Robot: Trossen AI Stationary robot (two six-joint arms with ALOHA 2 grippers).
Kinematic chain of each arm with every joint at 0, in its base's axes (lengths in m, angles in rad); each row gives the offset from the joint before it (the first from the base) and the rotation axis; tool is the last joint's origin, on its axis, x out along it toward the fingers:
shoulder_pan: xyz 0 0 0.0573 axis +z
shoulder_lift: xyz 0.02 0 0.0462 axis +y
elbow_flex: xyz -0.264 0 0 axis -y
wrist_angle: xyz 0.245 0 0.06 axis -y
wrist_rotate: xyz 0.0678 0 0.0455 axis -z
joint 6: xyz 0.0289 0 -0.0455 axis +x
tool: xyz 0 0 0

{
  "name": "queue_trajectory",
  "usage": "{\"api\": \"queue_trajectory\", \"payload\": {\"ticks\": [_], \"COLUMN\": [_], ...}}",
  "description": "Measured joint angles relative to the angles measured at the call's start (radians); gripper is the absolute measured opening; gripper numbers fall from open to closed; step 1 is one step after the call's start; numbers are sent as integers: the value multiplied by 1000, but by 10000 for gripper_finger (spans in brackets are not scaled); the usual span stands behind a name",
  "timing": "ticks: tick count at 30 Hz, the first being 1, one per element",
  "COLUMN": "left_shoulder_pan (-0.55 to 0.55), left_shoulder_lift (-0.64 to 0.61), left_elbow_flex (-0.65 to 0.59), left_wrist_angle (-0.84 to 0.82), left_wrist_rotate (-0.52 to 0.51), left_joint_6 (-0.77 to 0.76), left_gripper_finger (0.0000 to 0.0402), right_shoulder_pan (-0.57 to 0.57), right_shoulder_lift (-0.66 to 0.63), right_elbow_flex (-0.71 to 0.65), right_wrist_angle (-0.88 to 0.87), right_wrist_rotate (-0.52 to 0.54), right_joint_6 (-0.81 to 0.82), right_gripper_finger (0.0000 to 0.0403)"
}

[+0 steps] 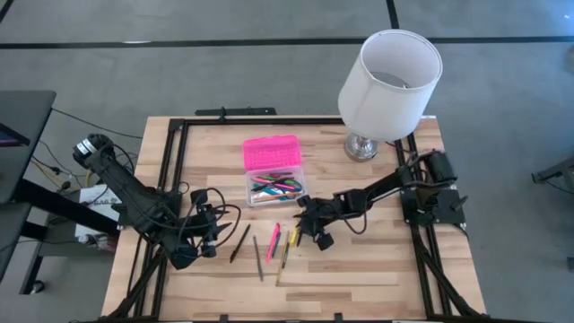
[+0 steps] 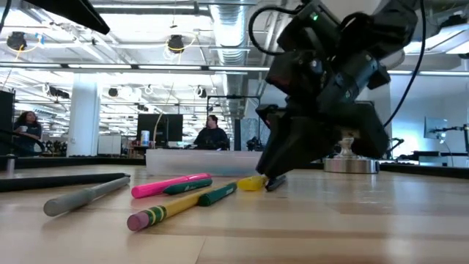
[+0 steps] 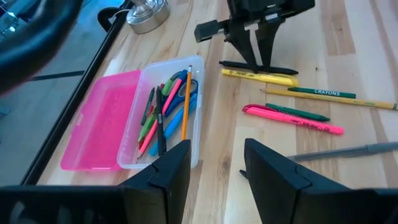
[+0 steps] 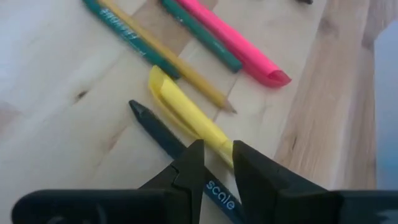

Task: Pick & place school supplies into a supply box
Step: Put the right black pen into the pink supply box

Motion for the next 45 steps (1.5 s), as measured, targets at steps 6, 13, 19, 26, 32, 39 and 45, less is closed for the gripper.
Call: {"api": "queue_trajectory", "payload": {"ticks": [6,13,19,26,32,39,45], "left_shoulder_pan": [0,0,0,0,0,0,0], "left_shoulder_lift": [0,0,0,0,0,0,0], "left_elbow_flex": [0,0,0,0,0,0,0], "left_wrist_angle": [0,0,0,-1,-1,-3,-8], "left_wrist_rotate": [-1,1,1,2,2,3,5], "left_joint_6": [0,0,0,0,0,0,0], "left_gripper_finger": [145,145,145,145,145,145,145], "right_shoulder_pan": [-8,-8,-8,-8,-8,-7,-5], "right_shoulder_lift": [0,-22,-34,-44,-48,-48,-84], "right_elbow_flex": [1,-4,-6,-6,-3,-3,-6], "right_wrist_angle": [-12,-37,-49,-57,-114,-130,-167], "right_wrist_rotate": [1,5,8,8,-7,-13,-14], "right_joint_6": [14,13,12,12,16,22,24], "right_gripper_finger": [81,81,81,81,82,82,82]}}
